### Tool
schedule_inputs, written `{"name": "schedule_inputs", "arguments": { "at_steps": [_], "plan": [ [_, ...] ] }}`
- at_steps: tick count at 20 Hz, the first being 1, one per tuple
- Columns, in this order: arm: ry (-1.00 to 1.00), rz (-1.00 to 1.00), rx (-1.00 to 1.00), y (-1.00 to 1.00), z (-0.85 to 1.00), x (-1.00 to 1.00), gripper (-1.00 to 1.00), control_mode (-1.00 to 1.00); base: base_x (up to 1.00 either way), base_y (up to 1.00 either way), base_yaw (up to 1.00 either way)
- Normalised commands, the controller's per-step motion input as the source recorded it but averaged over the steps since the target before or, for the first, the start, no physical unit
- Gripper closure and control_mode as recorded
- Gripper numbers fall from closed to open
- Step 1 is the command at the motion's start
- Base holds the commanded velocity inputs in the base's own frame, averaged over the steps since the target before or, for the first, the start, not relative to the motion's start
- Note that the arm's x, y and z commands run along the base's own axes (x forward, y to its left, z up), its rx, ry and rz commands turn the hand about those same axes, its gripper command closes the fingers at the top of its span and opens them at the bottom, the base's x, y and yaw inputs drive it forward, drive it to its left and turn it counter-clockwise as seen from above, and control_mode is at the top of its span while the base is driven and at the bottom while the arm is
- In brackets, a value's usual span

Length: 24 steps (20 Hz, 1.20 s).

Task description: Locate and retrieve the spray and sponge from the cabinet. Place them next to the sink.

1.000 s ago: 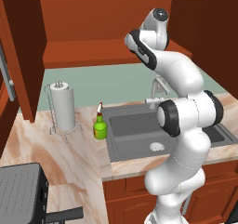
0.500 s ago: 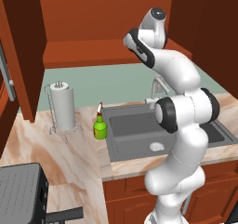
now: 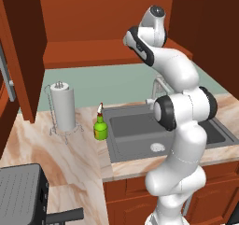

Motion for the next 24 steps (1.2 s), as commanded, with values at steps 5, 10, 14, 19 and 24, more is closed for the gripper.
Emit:
{"name": "schedule_inputs", "arguments": {
  "at_steps": [5, 10, 14, 19, 24],
  "plan": [
    [0.0, -0.01, 0.0, 0.0, 0.0, -0.07, 1.0, -1.0, 0.0, 0.0, 0.0],
    [0.0, -0.09, 0.0, 0.04, 0.0, -0.33, 1.0, -1.0, 0.0, 0.0, 0.0],
    [-0.01, -0.16, 0.0, 0.17, -0.06, -0.37, 1.0, -1.0, 0.0, 0.0, 0.0],
    [-0.02, -0.17, 0.0, 0.24, -0.02, -0.39, 1.0, -1.0, 0.0, 0.0, 0.0],
    [-0.05, -0.17, 0.02, 0.07, 0.03, -0.61, 1.0, -1.0, 0.0, 0.0, 0.0]
  ]
}}
